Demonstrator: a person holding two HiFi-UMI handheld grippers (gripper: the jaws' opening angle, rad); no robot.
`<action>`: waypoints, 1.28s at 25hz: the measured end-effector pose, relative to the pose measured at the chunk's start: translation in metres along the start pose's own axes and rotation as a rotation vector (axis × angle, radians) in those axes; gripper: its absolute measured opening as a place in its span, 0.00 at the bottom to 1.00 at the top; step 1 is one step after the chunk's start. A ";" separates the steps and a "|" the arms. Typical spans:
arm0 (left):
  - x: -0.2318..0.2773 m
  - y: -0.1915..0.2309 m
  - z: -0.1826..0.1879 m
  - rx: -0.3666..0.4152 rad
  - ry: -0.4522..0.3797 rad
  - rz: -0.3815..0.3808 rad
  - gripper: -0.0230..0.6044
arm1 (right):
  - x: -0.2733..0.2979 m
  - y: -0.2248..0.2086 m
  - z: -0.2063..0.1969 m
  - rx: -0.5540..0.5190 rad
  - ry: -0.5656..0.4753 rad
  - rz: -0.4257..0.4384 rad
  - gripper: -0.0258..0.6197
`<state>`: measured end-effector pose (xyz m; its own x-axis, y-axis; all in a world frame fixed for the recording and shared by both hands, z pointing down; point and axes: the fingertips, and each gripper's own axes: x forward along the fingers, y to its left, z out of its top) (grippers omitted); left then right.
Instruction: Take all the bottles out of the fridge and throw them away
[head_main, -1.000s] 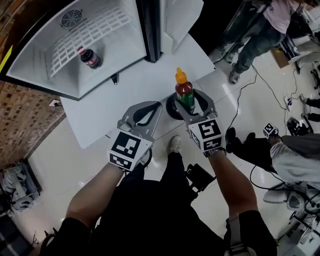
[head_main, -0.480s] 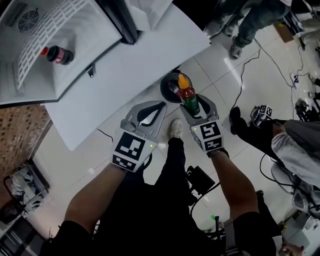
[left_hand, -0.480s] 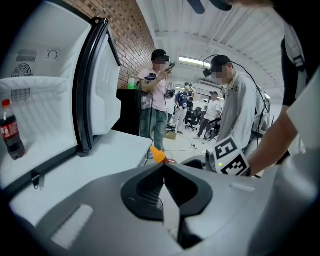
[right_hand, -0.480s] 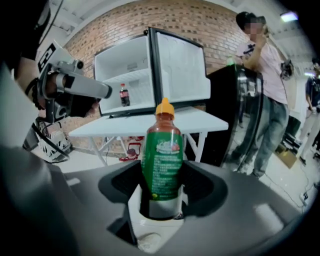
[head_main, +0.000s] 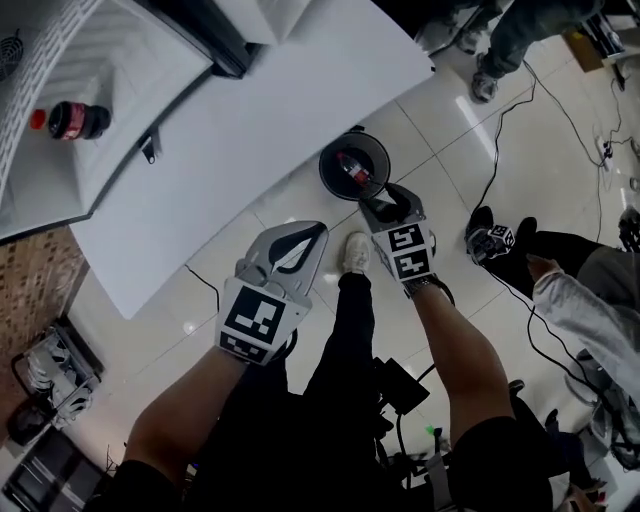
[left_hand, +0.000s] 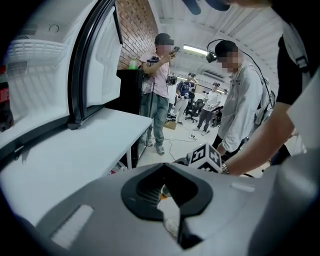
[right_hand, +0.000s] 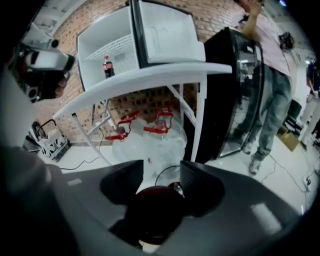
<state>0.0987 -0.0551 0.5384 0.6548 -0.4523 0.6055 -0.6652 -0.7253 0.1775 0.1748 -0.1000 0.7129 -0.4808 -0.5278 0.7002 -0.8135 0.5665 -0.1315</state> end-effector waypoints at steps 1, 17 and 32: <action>0.002 0.002 -0.006 -0.004 0.012 0.001 0.04 | 0.014 -0.001 -0.011 0.004 0.029 0.004 0.39; 0.018 0.024 -0.101 -0.137 0.125 0.031 0.04 | 0.165 -0.036 -0.043 -0.054 0.130 -0.018 0.39; 0.014 0.045 -0.104 -0.171 0.103 0.074 0.04 | 0.181 -0.032 -0.037 -0.068 0.127 -0.032 0.40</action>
<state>0.0407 -0.0402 0.6354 0.5680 -0.4389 0.6963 -0.7669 -0.5894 0.2540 0.1262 -0.1902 0.8702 -0.4063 -0.4644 0.7869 -0.8015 0.5946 -0.0629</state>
